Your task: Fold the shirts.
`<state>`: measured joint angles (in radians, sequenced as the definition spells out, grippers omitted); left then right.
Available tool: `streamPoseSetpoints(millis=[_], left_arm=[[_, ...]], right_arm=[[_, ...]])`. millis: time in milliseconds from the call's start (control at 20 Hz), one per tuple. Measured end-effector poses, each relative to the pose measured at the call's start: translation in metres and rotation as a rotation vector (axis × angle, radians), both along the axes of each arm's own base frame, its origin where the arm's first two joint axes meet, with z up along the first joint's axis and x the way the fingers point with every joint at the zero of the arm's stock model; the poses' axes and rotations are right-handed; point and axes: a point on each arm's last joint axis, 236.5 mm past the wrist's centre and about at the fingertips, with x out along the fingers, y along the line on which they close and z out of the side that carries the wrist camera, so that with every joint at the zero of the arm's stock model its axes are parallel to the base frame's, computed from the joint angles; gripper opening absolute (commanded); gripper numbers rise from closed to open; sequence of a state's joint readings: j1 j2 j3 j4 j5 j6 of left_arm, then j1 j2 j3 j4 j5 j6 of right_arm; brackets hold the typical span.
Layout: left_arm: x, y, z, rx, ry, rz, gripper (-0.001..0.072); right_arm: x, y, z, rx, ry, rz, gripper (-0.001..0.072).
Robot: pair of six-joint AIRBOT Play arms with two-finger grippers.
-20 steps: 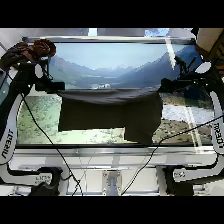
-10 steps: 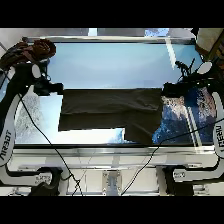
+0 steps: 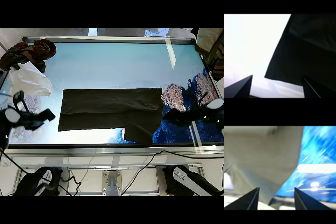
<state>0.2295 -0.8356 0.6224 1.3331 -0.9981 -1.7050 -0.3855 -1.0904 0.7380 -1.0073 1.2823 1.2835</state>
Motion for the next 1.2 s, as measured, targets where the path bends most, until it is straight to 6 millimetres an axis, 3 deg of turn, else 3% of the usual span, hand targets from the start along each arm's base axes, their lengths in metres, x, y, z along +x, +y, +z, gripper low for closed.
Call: streamPoseSetpoints(millis=[200, 450, 600, 750, 900, 1050, 1150, 1200], left_arm=[[-0.025, -0.023, -0.022, -0.132, 0.013, 0.085, 0.069], [-0.012, -0.023, -0.021, -0.168, -0.072, 0.154, 0.0689], [-0.006, -0.022, -0.018, -0.181, -0.102, 0.179, 0.069], [-0.001, -0.025, -0.015, -0.203, -0.124, 0.192, 0.069], [0.002, -0.028, -0.013, -0.217, -0.138, 0.186, 0.069], [0.005, -0.027, -0.011, -0.219, -0.154, 0.186, 0.0688], [0.006, -0.027, -0.01, -0.222, -0.158, 0.191, 0.0688], [0.005, -0.028, -0.012, -0.224, -0.148, 0.192, 0.0689]], right_arm=[[-0.039, 0.039, -0.029, 0.159, 0.059, -0.062, 0.0495], [-0.06, 0.064, -0.047, 0.265, 0.092, -0.119, 0.0493], [-0.061, 0.073, -0.052, 0.293, 0.089, -0.153, 0.0481], [-0.051, 0.078, -0.053, 0.307, 0.056, -0.191, 0.037], [-0.041, 0.081, -0.053, 0.305, 0.024, -0.216, 0.0142], [-0.037, 0.084, -0.051, 0.317, 0.014, -0.227, 0.0125], [-0.037, 0.086, -0.05, 0.328, 0.014, -0.229, 0.0041], [-0.037, 0.088, -0.049, 0.335, 0.015, -0.228, 0.0033]])
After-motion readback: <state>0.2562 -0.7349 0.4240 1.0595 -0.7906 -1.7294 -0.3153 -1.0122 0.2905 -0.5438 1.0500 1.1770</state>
